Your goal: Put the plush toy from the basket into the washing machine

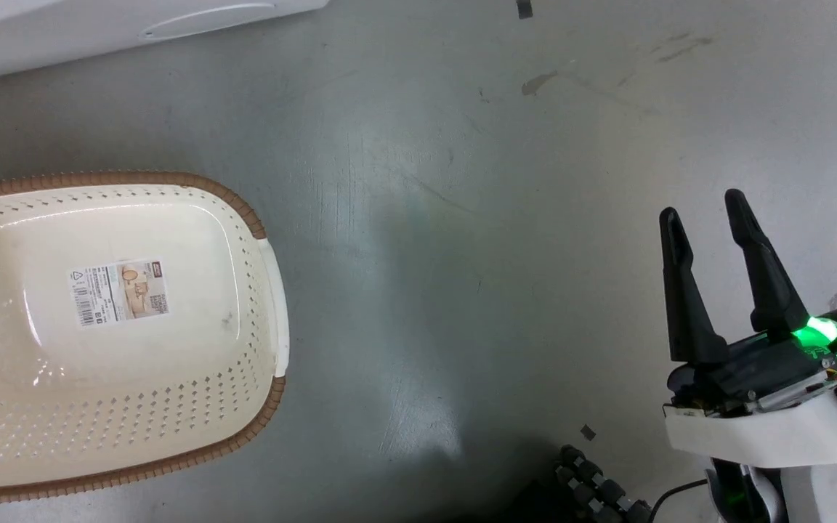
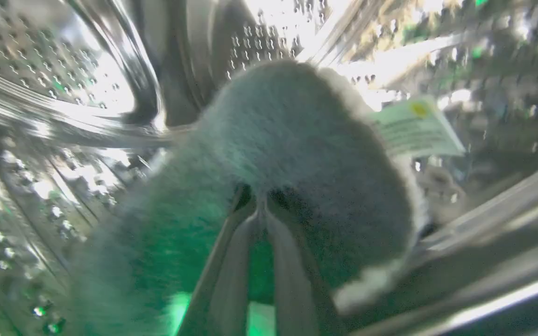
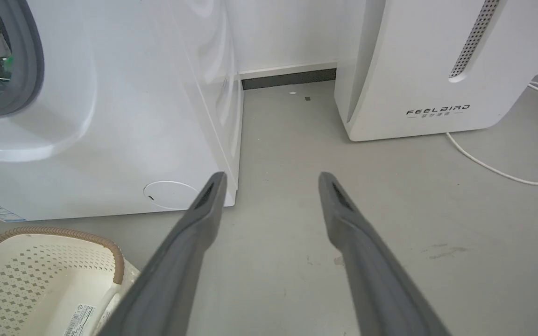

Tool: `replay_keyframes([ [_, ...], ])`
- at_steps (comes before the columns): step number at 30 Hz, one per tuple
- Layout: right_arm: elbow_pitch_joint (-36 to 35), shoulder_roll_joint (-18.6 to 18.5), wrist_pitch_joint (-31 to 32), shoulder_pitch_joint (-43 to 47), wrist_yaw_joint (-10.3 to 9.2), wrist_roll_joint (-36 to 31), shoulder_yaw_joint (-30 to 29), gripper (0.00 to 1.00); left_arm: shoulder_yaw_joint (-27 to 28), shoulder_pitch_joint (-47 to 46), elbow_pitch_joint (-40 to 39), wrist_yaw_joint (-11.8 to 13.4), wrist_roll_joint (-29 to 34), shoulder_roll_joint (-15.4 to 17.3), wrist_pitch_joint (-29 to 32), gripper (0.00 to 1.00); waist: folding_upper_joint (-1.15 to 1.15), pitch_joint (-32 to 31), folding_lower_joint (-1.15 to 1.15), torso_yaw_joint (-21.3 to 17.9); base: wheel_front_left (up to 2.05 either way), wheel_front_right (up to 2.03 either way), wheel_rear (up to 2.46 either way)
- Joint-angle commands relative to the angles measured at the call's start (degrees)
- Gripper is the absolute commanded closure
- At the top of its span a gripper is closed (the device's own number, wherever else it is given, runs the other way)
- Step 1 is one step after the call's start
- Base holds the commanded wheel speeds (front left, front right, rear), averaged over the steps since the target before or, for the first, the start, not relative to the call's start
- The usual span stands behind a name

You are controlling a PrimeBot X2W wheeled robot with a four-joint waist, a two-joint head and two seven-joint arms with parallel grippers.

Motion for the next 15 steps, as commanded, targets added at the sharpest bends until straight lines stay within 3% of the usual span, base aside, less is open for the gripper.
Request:
replay_keyframes([
  [1,-0.32,-0.01,-0.26,-1.06,-0.05,0.3,-0.08,0.0,-0.33,0.36,0.39,-0.16,-0.61,0.59,0.12,1.0,0.0,0.06,-0.01,0.08,0.0,0.0,0.0],
  [7,-0.06,-0.01,-0.26,-1.45,-0.05,-0.19,-0.1,0.0,-4.36,1.19,3.03,-0.16,-5.13,0.93,-2.23,1.0,0.0,-0.72,-0.01,1.13,0.0,0.0,0.0],
  [8,0.05,-0.01,-0.26,-1.48,-0.05,-0.4,-0.22,0.0,-4.99,1.53,3.58,-0.16,-5.61,0.82,-2.71,0.18,0.0,-1.16,-0.01,1.42,0.0,0.0,0.0],
  [9,0.19,-0.01,-0.26,-1.5,-0.05,-0.64,-0.39,0.0,-5.55,1.84,4.16,-0.16,-6.07,0.69,-3.27,0.0,0.0,-1.68,-0.01,1.72,0.0,0.0,0.0],
  [15,0.97,-0.01,-0.26,-1.17,-0.05,-2.85,-1.84,0.0,-6.58,5.44,7.63,0.13,-8.46,-1.18,-10.56,0.0,0.0,-6.89,-0.01,4.21,0.0,0.0,0.0],
])
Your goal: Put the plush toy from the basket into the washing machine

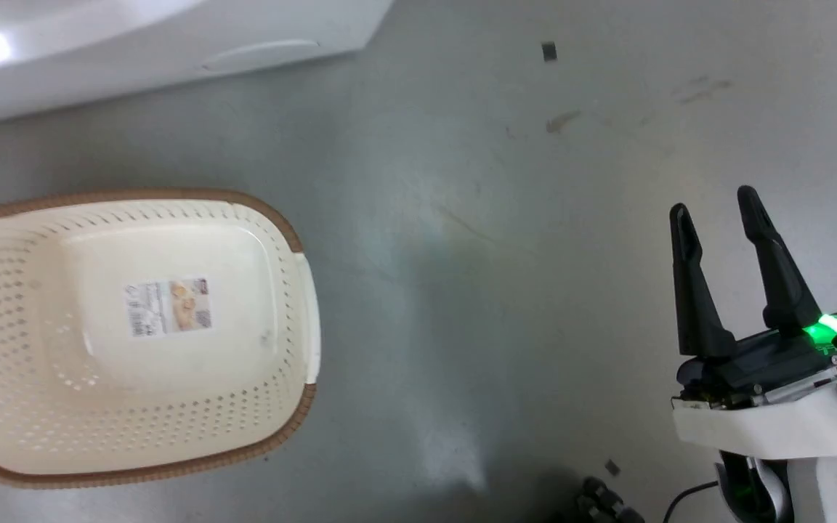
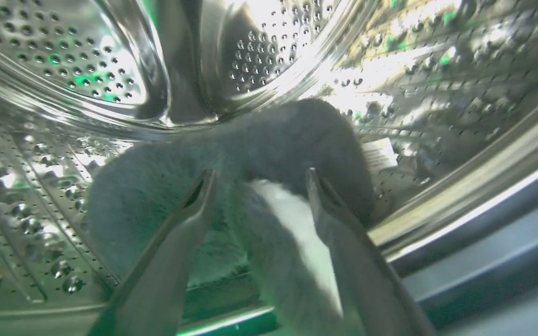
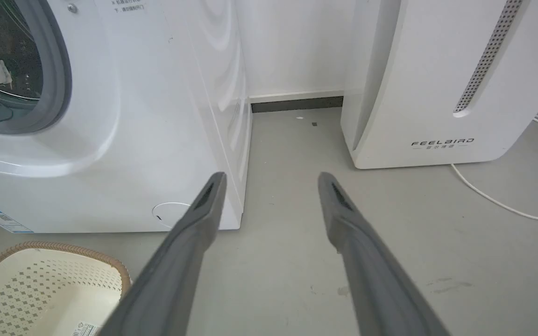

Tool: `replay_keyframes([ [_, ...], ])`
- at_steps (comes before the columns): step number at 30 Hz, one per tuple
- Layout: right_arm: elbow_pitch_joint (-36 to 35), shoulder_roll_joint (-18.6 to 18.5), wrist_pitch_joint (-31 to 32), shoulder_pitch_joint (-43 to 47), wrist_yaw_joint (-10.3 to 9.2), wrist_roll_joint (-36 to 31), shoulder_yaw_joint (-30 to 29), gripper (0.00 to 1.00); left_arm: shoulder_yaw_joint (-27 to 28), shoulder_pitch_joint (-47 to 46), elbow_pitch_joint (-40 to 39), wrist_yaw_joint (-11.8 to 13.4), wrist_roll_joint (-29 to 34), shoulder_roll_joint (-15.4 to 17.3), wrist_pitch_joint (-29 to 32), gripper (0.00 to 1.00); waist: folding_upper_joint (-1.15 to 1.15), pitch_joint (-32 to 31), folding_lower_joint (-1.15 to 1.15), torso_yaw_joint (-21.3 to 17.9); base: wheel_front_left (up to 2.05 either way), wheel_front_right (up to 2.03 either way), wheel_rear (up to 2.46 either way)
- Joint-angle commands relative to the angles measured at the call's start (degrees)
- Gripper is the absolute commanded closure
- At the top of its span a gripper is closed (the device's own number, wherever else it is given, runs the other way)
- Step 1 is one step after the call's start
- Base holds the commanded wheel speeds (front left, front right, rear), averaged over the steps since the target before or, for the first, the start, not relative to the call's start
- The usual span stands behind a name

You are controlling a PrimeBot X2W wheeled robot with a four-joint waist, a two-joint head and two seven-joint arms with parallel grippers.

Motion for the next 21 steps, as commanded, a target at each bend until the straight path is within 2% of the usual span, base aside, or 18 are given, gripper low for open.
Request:
replay_keyframes([
  [1,0.86,-0.01,-0.26,-0.24,-0.05,-2.06,-1.21,0.0,1.07,4.94,2.78,0.28,-2.39,-2.82,-5.84,0.0,0.0,-6.7,-0.01,3.1,0.0,0.0,0.0],
  [6,1.62,-0.01,-0.26,0.87,-0.05,-4.46,-2.79,0.0,1.08,11.89,3.53,0.08,-4.59,-6.6,-10.95,0.0,0.0,-13.44,-0.01,6.2,0.0,0.0,0.0],
  [10,2.22,-0.01,-0.26,2.47,-0.05,-6.23,-3.92,0.0,2.79,18.34,-0.16,0.34,-6.33,-9.47,-12.05,0.0,0.0,-18.55,-0.01,8.87,0.0,0.0,0.0],
  [17,3.29,-0.01,-0.26,5.49,-0.05,-8.05,-4.96,0.0,10.55,35.88,-18.36,4.43,-5.88,-14.26,-12.12,0.0,0.0,-26.46,-0.01,12.85,0.0,0.0,0.0],
  [18,3.59,-0.01,-0.26,6.31,-0.05,-8.21,-5.18,0.0,12.35,41.43,-23.16,5.43,-4.82,-15.49,-12.12,0.0,0.0,-28.31,-0.01,13.65,0.0,0.0,0.0],
  [21,3.99,-0.01,-0.26,7.53,-0.05,-8.26,-5.57,0.0,15.15,49.47,-29.77,6.54,-3.64,-17.82,-12.13,0.0,0.0,-30.6,-0.01,14.75,0.0,0.0,0.0],
])
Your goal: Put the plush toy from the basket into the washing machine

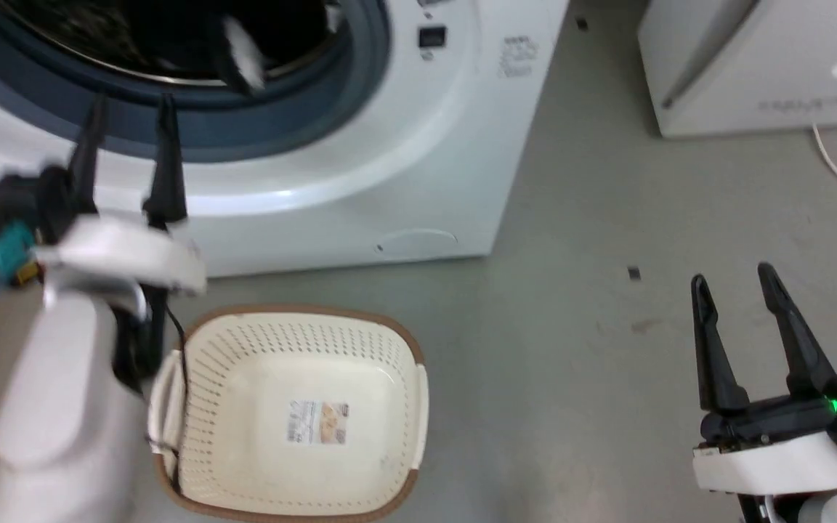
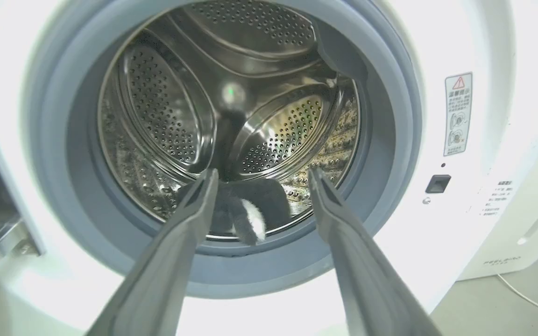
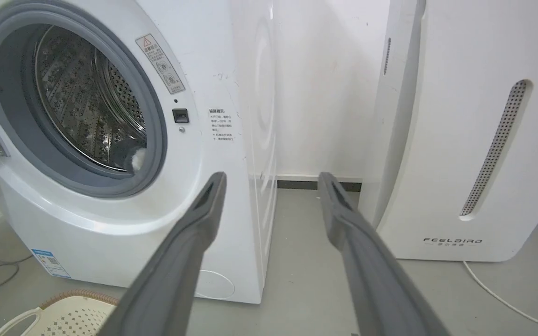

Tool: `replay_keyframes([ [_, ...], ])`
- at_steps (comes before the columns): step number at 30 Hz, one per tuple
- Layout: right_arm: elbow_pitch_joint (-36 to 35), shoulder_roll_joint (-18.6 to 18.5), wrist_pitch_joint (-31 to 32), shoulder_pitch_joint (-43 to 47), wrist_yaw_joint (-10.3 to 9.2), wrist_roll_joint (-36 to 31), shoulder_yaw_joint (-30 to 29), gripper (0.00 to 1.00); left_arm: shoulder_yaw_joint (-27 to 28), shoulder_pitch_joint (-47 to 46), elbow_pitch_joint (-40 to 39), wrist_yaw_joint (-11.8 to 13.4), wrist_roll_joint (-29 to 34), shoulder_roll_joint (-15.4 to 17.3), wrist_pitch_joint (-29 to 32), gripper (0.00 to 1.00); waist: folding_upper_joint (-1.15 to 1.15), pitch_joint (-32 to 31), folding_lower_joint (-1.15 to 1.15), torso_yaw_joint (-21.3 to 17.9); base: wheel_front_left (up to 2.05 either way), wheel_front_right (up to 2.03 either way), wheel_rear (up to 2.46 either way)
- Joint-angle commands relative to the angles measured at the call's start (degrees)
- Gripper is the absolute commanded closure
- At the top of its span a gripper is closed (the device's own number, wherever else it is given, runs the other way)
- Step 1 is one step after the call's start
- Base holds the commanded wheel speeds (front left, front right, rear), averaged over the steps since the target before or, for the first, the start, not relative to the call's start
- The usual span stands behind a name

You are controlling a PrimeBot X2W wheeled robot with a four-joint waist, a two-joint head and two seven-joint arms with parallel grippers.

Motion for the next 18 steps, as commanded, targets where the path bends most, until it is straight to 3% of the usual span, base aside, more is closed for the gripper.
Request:
replay_keyframes([
  [1,0.33,-0.01,-0.26,1.32,-0.05,-0.08,-0.22,0.0,1.86,5.58,-4.05,0.76,0.87,-1.79,-0.29,0.0,0.0,-4.53,0.01,3.26,0.0,0.0,0.0],
  [9,1.13,-0.01,-0.26,3.66,-0.05,0.01,0.11,0.0,5.9,24.24,-16.58,2.26,6.0,-8.1,-0.3,0.0,0.0,-8.6,0.01,4.1,0.0,0.0,0.0],
  [18,1.66,-0.01,-0.26,5.46,-0.05,0.85,0.43,0.0,7.51,34.87,-19.7,0.92,10.04,-13.39,-0.3,0.0,0.0,-11.1,0.01,4.66,0.0,0.0,0.0],
])
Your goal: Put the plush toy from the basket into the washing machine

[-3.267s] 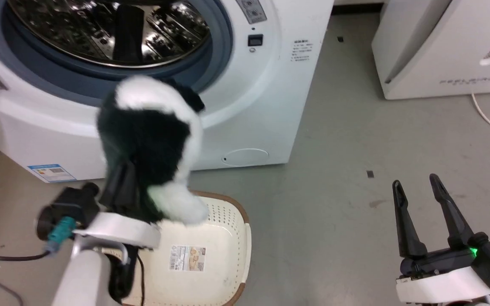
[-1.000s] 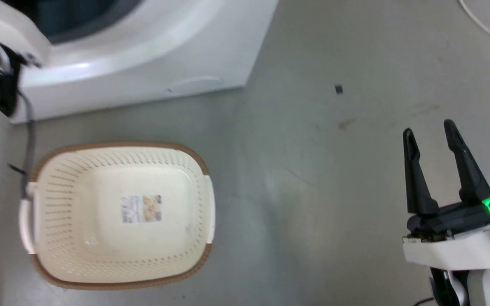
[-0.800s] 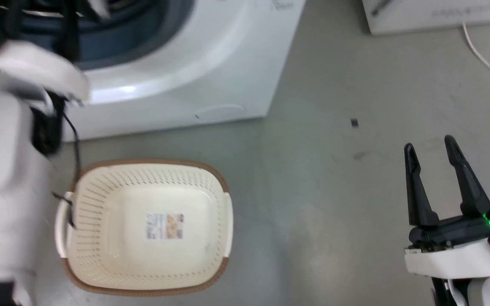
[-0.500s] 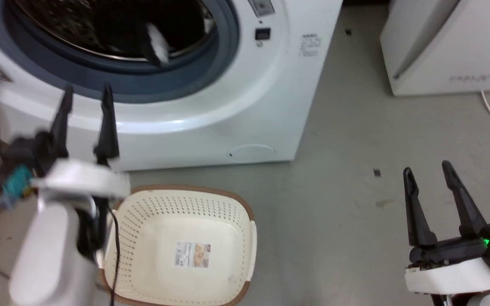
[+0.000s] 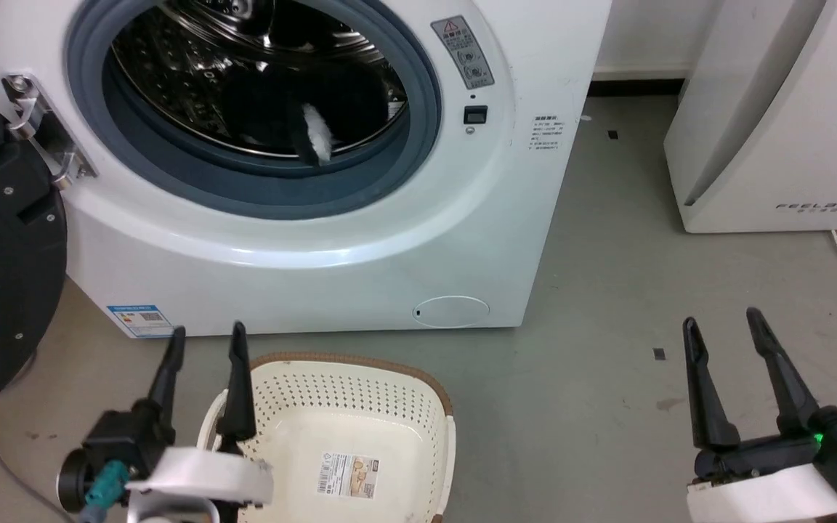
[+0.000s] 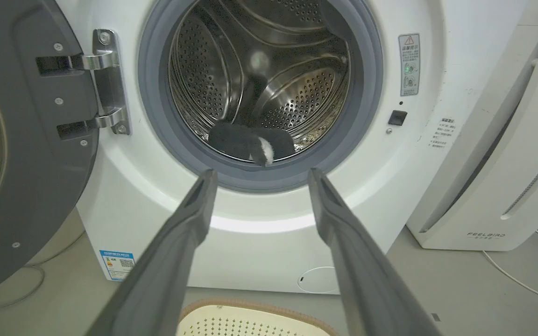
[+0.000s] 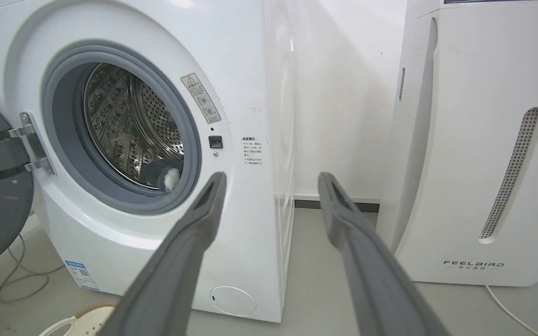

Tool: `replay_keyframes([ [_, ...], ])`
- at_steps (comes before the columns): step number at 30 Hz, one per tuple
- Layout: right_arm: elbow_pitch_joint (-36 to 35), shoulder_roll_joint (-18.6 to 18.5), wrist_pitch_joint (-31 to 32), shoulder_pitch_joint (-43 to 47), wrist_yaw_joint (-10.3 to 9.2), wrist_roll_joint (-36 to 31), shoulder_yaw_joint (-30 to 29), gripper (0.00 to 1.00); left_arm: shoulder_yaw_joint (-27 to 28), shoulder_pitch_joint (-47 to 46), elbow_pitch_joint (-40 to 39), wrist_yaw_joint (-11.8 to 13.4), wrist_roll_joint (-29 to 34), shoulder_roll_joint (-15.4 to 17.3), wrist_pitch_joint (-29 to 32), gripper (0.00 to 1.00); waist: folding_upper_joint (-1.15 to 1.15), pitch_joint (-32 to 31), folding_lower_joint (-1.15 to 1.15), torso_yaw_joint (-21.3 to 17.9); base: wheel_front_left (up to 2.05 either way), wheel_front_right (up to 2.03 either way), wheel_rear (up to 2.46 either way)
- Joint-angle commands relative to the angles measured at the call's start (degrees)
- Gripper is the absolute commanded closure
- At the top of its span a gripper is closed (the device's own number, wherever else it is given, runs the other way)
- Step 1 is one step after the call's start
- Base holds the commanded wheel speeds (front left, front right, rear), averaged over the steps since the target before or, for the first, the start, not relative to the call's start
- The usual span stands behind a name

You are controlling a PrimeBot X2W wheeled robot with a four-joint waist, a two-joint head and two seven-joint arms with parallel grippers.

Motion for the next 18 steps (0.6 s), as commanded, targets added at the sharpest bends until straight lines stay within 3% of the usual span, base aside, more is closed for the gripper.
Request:
replay_keyframes([
  [1,0.34,-0.01,-0.26,1.04,-0.05,0.59,0.2,0.0,0.04,1.65,-0.27,-0.73,1.5,-0.63,-0.3,0.0,0.0,-0.54,0.02,0.14,0.0,0.0,0.0],
  [12,0.9,-0.01,-0.26,2.03,-0.05,0.68,0.53,0.0,1.12,4.24,0.52,-2.31,4.26,-2.38,-0.3,0.0,0.0,-1.72,0.02,0.56,0.0,0.0,0.0],
  [13,0.8,0.0,0.01,1.56,0.0,0.11,0.44,1.0,0.93,3.42,0.49,-2.3,4.16,-2.16,0.01,1.0,0.0,-1.73,0.02,0.57,0.0,0.0,0.0],
  [18,0.84,0.01,0.19,1.52,0.0,-0.15,0.4,1.0,0.75,3.42,0.45,-2.27,4.26,-2.12,0.27,1.0,0.0,-1.84,0.02,0.58,0.0,0.0,0.0],
])
